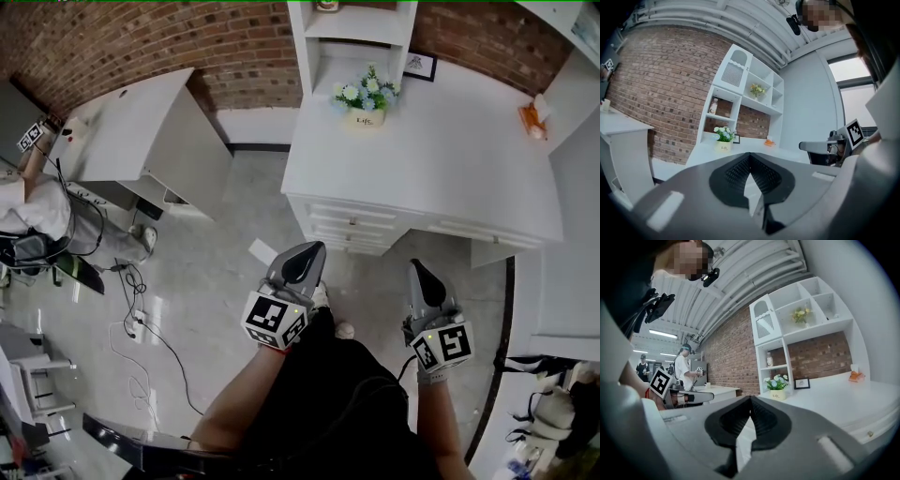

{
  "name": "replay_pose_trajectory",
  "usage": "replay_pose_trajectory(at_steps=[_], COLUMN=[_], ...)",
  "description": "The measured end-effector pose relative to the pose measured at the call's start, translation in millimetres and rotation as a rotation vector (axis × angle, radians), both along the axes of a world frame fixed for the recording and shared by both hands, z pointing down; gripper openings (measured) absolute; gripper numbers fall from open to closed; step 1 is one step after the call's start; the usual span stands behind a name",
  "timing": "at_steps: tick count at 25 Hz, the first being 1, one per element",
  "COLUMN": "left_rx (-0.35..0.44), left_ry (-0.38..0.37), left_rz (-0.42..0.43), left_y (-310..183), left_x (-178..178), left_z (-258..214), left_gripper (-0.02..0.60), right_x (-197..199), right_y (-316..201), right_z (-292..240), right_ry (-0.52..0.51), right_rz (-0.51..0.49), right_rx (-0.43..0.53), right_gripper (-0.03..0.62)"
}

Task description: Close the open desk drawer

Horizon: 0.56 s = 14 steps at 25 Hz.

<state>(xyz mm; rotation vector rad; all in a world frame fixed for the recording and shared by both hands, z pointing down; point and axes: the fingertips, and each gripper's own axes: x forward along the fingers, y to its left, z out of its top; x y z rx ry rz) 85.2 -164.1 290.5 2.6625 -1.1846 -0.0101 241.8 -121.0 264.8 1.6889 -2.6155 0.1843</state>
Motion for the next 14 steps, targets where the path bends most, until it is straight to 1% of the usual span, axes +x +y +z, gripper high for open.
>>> replay_pose_trajectory(at_steps=[5, 8, 14], left_rx=[-0.004, -0.007, 0.003], left_ry=[-0.015, -0.011, -0.007], left_rz=[-0.001, -0.022, -0.047], left_y=[11, 10, 8], left_x=[0, -4, -8], left_z=[-3, -7, -17], left_gripper=[0.002, 0.002, 0.002], right_x=[2, -1, -8], right_y=[6, 8, 9], right_z=[-6, -5, -6], right_ry=[-0.017, -0.022, -0.042], right_rz=[-0.015, -0.042, -0.065], right_rx=[-0.007, -0.014, -0.011], right_gripper=[0.0, -0.001, -0.002])
